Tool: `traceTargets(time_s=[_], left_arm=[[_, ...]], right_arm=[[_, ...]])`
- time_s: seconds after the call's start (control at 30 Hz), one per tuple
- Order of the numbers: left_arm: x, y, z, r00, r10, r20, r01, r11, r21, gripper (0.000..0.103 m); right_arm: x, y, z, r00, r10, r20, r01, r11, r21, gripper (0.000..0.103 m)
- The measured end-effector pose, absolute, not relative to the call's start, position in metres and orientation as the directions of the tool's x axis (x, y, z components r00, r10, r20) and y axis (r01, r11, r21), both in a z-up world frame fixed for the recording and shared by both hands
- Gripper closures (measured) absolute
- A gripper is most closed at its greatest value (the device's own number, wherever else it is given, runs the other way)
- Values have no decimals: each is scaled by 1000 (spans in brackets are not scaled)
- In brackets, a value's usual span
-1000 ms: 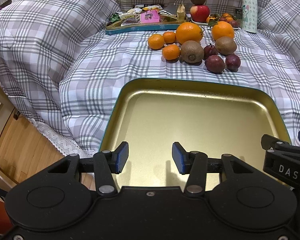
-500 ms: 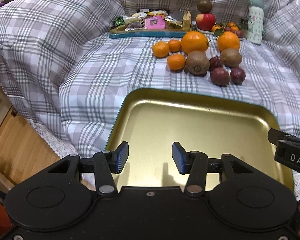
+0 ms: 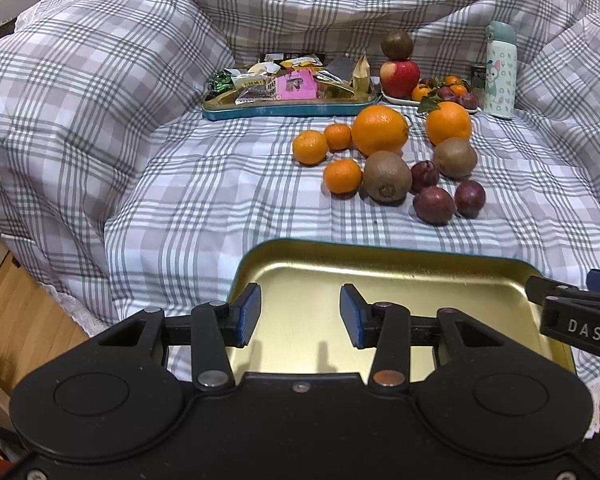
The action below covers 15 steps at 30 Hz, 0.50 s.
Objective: Organize fruits
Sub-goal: 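Grasp a small mandarin with the left tool while the right tool grasps a purple passion fruit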
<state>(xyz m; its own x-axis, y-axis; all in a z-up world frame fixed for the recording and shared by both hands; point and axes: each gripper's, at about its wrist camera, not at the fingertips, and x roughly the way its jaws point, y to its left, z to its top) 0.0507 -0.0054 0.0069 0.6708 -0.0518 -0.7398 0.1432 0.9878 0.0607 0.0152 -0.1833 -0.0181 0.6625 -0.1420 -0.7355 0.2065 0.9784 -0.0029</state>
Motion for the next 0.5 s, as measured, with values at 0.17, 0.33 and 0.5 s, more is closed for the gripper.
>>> traceTargets(time_s=[0.17, 0.33, 0.5], left_arm=[[69, -1, 4, 654, -56, -755, 124, 992, 33, 54], [86, -3, -2, 639, -60, -767, 127, 991, 29, 54], [102, -13, -6, 657, -66, -751, 155, 987, 48, 54]], right_arm=[[28, -191, -22, 662, -164, -732, 228, 974, -11, 37], [44, -198, -27, 650, -174, -740, 243, 970, -15, 40], [61, -201, -28, 667, -166, -727, 248, 969, 6, 40]])
